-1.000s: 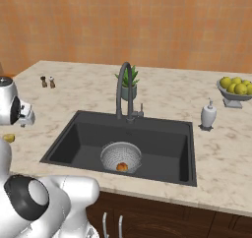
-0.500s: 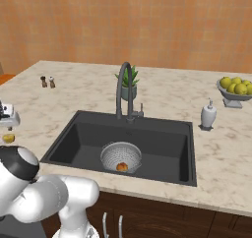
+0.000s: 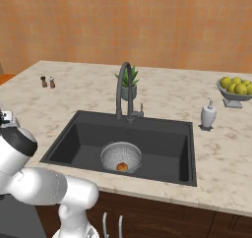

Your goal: Put the colander in the sink, put the kiwi, apple, peach in the colander, and turn on the sink faucet and pour water over the colander.

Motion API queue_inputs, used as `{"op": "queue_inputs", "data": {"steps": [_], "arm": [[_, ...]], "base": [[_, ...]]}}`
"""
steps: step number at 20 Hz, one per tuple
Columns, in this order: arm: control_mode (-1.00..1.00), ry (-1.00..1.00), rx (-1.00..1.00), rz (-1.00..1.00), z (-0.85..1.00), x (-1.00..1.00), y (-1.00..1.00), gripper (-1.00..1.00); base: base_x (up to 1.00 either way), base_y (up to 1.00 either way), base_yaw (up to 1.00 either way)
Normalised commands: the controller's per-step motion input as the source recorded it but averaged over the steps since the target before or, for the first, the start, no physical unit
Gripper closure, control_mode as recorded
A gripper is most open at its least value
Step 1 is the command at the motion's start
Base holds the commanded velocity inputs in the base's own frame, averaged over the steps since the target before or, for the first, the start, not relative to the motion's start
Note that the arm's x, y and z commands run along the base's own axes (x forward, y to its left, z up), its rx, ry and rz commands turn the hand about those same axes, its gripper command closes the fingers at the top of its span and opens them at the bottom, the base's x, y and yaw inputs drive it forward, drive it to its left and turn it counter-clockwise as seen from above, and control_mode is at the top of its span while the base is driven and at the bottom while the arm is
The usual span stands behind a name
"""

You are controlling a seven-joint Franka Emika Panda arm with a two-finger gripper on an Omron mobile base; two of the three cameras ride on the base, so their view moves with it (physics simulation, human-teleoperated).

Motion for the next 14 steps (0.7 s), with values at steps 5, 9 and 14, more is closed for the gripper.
{"op": "queue_inputs", "data": {"steps": [5,9,14], "arm": [[-1.00,0.00,0.00,0.04,-0.50,0.31,0.27,-1.00],[-1.00,0.00,0.00,0.03,-0.38,0.33,0.32,-1.00],[-1.00,0.01,0.00,0.01,-0.18,0.35,0.31,-1.00]], "base": [[0.00,0.00,0.00],[0.00,0.00,0.00],[0.00,0.00,0.00]]}}
